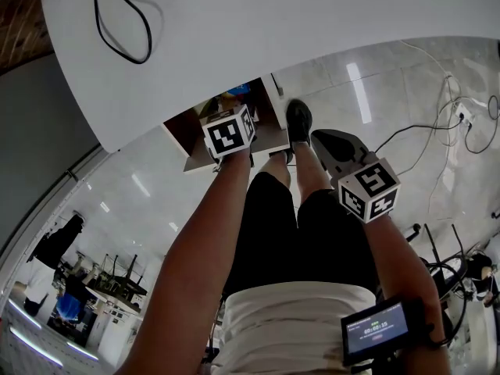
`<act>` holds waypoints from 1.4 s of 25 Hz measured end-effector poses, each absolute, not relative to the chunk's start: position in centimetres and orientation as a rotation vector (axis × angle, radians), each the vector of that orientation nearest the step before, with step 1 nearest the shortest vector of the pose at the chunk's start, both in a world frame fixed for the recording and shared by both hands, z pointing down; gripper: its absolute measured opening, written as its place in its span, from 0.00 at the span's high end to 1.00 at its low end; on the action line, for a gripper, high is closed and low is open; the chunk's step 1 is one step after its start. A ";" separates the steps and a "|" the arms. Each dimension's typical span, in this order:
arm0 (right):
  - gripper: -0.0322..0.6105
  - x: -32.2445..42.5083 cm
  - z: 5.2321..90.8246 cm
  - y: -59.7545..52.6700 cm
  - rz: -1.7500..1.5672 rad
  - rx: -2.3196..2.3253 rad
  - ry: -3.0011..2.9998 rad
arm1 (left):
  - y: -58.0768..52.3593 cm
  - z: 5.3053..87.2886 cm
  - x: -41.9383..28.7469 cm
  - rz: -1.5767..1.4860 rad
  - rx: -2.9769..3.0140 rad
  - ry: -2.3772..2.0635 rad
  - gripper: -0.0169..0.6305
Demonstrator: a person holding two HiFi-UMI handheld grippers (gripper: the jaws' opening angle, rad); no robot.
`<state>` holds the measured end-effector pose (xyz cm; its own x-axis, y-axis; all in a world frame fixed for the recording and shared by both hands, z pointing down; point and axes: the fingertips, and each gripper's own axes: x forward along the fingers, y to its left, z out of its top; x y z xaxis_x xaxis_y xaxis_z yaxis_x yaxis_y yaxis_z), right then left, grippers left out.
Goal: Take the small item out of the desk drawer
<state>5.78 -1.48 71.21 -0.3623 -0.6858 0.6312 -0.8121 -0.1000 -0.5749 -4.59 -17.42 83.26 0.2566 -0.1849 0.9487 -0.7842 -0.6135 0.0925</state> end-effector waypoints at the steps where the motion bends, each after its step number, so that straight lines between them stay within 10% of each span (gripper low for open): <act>1: 0.94 5.7 71.2 -1.5 1.463 1.692 -2.019 | -17.2 83.1 -4.6 1.368 1.969 -0.873 0.39; 35: 0.94 3.1 68.5 -3.6 1.426 1.581 -2.083 | -14.4 75.8 -7.7 1.286 2.088 -0.797 0.39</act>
